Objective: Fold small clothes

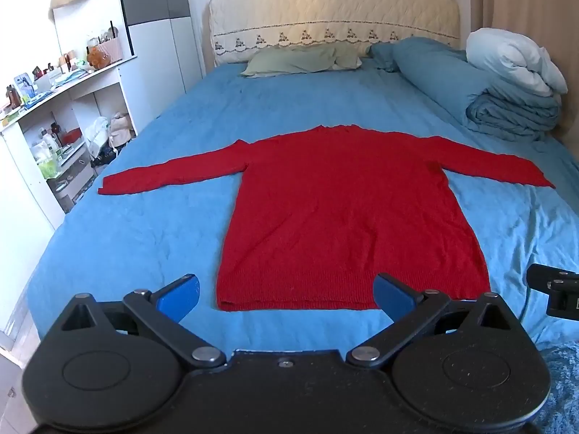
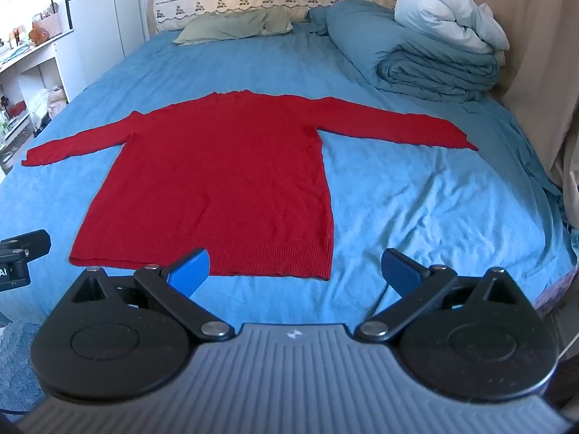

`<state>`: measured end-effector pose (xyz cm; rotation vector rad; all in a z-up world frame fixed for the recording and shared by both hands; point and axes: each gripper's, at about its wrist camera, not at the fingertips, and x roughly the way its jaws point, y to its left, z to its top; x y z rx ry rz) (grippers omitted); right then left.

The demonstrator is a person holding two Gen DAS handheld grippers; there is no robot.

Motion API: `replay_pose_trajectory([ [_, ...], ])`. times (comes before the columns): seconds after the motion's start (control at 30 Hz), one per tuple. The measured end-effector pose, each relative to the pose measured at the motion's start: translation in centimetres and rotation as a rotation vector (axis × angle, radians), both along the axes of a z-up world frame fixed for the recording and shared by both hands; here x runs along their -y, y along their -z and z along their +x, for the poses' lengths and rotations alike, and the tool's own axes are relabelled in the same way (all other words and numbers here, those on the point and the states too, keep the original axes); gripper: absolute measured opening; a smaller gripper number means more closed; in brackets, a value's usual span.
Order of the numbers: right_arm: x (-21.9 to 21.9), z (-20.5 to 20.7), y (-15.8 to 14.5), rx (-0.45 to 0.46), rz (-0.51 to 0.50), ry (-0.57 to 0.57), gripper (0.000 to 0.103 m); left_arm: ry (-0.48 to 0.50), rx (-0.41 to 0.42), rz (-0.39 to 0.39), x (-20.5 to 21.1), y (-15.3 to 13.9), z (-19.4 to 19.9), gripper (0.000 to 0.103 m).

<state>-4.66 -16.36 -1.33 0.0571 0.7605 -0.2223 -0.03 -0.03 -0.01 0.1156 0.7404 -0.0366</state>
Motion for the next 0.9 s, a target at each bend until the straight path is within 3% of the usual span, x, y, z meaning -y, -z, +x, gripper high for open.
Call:
replay_pose_trajectory([
  [0.9, -0.6, -0.5, -1.0, 0.016, 0.0, -0.001, 0.103, -0.004, 0.013, 0.006, 0.0, -0.5, -0.3, 0.103],
])
